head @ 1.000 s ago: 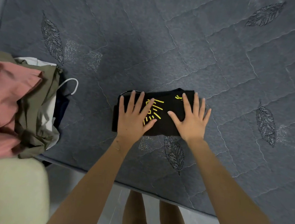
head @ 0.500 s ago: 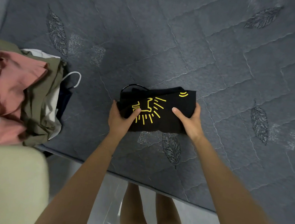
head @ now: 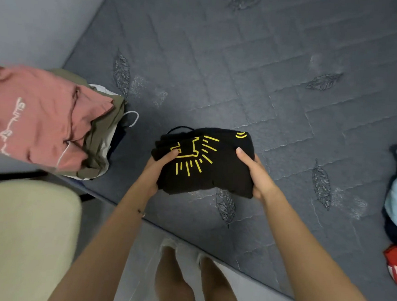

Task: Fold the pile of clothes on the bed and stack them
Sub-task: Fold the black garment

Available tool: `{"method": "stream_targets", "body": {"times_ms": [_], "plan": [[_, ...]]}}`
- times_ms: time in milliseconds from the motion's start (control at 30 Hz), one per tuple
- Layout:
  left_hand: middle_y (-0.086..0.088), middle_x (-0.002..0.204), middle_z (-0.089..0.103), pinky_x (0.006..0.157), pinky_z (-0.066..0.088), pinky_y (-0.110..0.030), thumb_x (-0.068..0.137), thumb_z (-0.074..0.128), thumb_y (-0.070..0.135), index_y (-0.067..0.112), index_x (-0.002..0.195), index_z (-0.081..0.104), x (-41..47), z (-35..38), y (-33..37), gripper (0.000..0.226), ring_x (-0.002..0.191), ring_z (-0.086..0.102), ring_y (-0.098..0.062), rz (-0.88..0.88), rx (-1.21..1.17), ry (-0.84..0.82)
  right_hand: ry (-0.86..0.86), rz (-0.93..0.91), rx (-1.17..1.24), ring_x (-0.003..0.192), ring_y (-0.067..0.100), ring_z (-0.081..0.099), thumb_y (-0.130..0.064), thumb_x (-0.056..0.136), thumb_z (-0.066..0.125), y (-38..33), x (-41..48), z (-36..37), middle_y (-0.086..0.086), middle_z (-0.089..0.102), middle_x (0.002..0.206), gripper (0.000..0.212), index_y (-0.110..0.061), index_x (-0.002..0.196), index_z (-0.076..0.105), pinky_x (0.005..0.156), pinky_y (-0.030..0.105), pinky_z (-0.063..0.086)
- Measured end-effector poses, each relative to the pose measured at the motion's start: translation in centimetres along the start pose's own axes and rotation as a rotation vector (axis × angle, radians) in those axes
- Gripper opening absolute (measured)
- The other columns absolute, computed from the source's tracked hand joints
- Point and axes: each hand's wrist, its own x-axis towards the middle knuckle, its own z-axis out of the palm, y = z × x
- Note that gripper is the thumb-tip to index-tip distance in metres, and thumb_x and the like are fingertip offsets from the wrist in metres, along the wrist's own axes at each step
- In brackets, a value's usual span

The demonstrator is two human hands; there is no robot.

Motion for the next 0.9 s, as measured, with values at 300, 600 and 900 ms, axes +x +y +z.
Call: {"method": "stream_targets", "body": {"times_ms": [300, 600, 900], "plan": [[-0.006, 0.102, 0.075, 0.070, 0.059, -0.034, 0.058, 0.083, 0.039, 0.019, 0.118, 0.060, -7.0, -3.9, 9.4, 0.068, 0.091, 0.073, -0.023, 0.313, 0.004, 0.039, 0.002, -0.274, -0.069, 0.100, 0.018, 0.070, -0.035, 0.069, 0.084, -5.4, -5.2, 9.8, -0.001, 0.073, 0.110, 0.051, -0.027, 0.115, 0.063, 0.072, 0.032, 0.058], [0.003, 0.099, 0.075, 0.070, 0.057, -0.025, 0.062, 0.085, 0.045, 0.026, 0.105, 0.068, -14.2, -16.7, 21.8, 0.051, 0.092, 0.072, -0.014, 0.401, 0.267, -0.014, 0.020, -0.314, 0.086, 0.093, 0.023, 0.072, -0.037, 0.068, 0.079, -2.4, -8.9, 26.7, 0.001, 0.073, 0.108, 0.042, -0.032, 0.107, 0.064, 0.062, 0.039, 0.058], [0.000, 0.104, 0.072, 0.076, 0.059, -0.033, 0.075, 0.078, 0.045, 0.020, 0.118, 0.058, -12.1, -28.3, 30.2, 0.053, 0.094, 0.070, -0.018, 0.414, 0.363, 0.202, 0.138, -0.372, 0.144, 0.102, 0.014, 0.069, -0.025, 0.080, 0.079, 0.3, -6.7, 41.5, -0.006, 0.072, 0.110, 0.042, -0.026, 0.118, 0.060, 0.082, 0.033, 0.057]]}}
